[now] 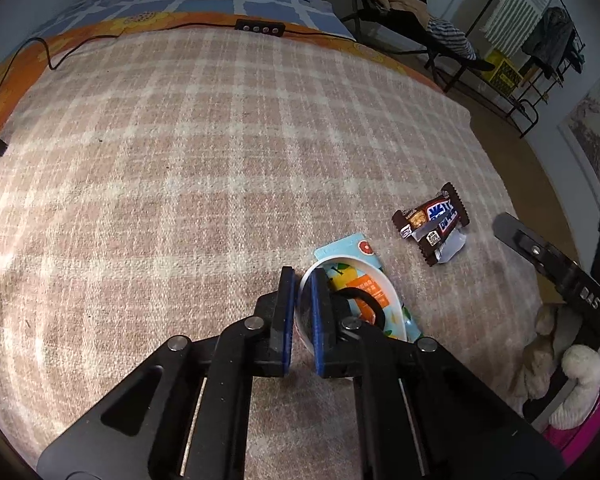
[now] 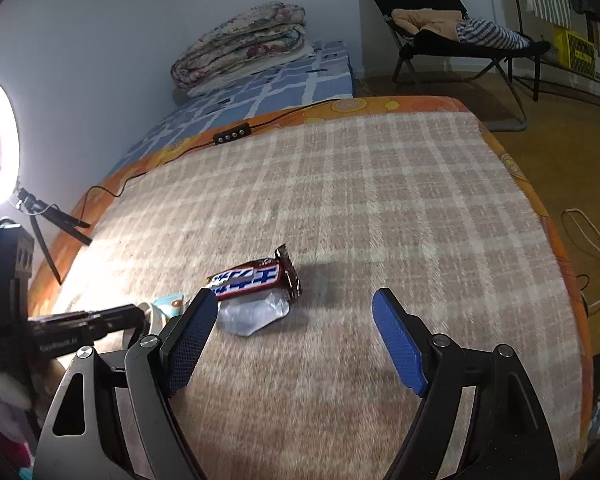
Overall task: Collect trash
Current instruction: 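Grasp the tape roll with left tool while right tool grasps the candy bar wrapper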
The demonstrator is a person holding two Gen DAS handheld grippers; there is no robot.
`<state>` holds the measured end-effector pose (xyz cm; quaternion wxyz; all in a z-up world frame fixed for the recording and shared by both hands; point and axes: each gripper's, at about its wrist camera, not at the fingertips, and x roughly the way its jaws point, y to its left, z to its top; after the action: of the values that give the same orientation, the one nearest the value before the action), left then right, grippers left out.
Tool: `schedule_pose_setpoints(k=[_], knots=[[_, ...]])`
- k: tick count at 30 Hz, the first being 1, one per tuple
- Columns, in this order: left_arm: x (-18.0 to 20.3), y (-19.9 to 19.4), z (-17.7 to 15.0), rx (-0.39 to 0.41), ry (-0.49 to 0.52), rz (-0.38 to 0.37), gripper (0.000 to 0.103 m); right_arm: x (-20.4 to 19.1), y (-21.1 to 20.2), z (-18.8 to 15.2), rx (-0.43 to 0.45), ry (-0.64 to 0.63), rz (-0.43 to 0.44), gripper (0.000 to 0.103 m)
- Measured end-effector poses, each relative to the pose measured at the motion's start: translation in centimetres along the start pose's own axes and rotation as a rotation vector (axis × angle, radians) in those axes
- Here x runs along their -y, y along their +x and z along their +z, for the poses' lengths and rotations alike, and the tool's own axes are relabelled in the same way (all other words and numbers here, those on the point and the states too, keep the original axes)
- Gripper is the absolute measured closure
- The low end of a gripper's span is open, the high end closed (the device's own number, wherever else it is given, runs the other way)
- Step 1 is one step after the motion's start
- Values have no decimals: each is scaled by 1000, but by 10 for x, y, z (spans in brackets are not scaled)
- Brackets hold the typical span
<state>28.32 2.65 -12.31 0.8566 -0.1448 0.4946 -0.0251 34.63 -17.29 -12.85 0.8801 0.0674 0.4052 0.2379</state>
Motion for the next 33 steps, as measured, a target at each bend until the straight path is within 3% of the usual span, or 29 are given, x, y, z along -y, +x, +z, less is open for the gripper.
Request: schedule_pose_setpoints(k=[10, 13, 17, 21, 30, 31, 32, 33], knots=[[14, -4, 9, 34, 1, -24, 101, 3, 31, 12, -15, 59, 56, 25], [17, -9, 11, 40, 2, -38, 101, 0, 41, 13, -43, 55, 63, 42], [24, -18, 13, 52, 4, -55, 101, 1, 45, 12, -64, 80, 52, 94], [30, -30, 13, 70, 11, -64, 101, 5, 35, 11, -36, 112, 69, 100], [34, -52, 2, 95, 26, -66, 101, -1, 15, 20, 23, 80, 44, 100], [34, -53, 2, 97, 26, -66, 101, 0, 20, 22, -9, 93, 30, 95], [32, -53, 3, 99, 27, -65, 101, 1, 24, 24, -34, 105, 22, 75], [31, -55, 3, 101, 29, -63, 101, 1, 28, 25, -47, 115, 17, 46]])
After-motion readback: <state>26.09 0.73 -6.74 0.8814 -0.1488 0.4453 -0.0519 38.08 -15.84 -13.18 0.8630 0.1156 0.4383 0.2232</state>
